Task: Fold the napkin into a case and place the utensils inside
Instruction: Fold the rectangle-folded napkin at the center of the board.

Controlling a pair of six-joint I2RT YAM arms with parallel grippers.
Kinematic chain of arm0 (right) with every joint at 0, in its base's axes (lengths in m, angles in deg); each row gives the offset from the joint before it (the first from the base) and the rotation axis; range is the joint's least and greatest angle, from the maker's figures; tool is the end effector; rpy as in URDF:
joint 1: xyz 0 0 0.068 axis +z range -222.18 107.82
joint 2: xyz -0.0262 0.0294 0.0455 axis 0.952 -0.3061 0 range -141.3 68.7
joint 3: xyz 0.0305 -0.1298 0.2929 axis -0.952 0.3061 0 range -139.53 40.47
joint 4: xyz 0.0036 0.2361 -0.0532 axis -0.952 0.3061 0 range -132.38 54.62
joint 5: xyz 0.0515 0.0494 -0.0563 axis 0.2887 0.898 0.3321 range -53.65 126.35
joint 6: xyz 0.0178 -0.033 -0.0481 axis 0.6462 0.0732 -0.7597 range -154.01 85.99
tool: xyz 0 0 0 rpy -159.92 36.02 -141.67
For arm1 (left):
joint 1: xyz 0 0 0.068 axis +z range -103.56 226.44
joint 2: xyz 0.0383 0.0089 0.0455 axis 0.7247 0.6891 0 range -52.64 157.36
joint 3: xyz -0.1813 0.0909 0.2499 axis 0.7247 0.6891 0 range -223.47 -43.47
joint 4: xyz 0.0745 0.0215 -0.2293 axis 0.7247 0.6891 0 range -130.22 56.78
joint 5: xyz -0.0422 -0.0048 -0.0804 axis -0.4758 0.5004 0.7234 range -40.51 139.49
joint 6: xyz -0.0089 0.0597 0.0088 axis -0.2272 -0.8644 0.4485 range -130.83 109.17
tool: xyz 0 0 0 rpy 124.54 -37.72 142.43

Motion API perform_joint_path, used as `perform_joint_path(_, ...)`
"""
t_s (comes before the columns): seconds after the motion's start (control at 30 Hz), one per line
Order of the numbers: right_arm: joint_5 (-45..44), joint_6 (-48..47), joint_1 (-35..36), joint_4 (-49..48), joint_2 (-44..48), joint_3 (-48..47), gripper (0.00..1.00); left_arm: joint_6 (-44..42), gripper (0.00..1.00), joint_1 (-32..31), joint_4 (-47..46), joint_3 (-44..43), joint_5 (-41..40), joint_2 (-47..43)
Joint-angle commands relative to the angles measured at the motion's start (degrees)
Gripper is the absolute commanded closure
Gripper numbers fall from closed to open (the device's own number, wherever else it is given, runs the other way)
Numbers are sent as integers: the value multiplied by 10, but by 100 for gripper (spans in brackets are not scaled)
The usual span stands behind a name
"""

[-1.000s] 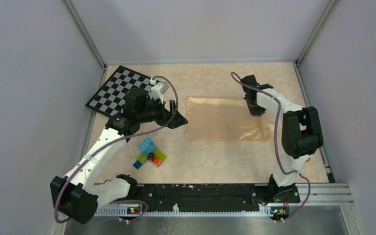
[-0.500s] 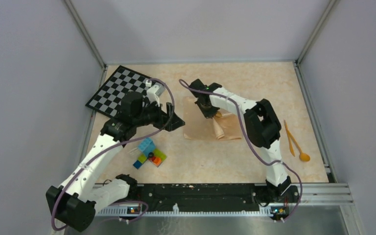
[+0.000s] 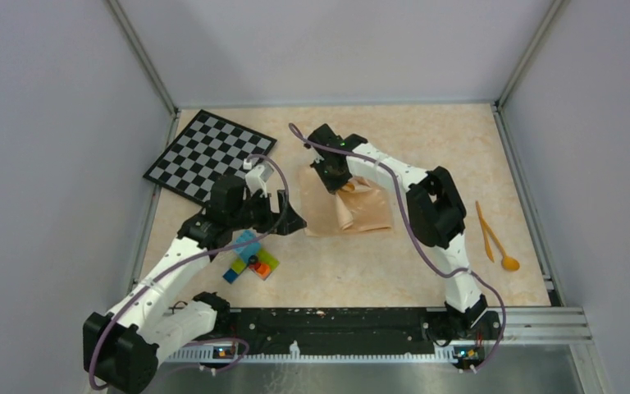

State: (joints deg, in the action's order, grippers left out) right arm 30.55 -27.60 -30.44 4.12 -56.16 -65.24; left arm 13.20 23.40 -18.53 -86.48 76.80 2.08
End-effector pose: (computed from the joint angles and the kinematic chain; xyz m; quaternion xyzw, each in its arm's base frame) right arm 0.3614 0.3164 0.2459 -0.2860 0.9335 0.0408 0.2126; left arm 0.1443 -0.0841 0.3203 0.1045 0.8565 -0.3745 0.3394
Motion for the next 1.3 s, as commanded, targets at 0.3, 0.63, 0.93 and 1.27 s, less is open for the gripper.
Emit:
perform_joint_path(0.3,72,21,3,4,-4,-80,100,100,13,2,-112,86,-37,-3)
perform_joint_path(0.63,88,41,17,18,-22,-109,100,105,19,2,-133,79,-37,25)
perform_joint_path(0.93,101,50,29,23,-53,-129,100,97,18,2,-119,74,-51,12)
perform_joint_path(1.27,105,60,35,16,-75,-141,91,89,18,3,-102,62,-63,1)
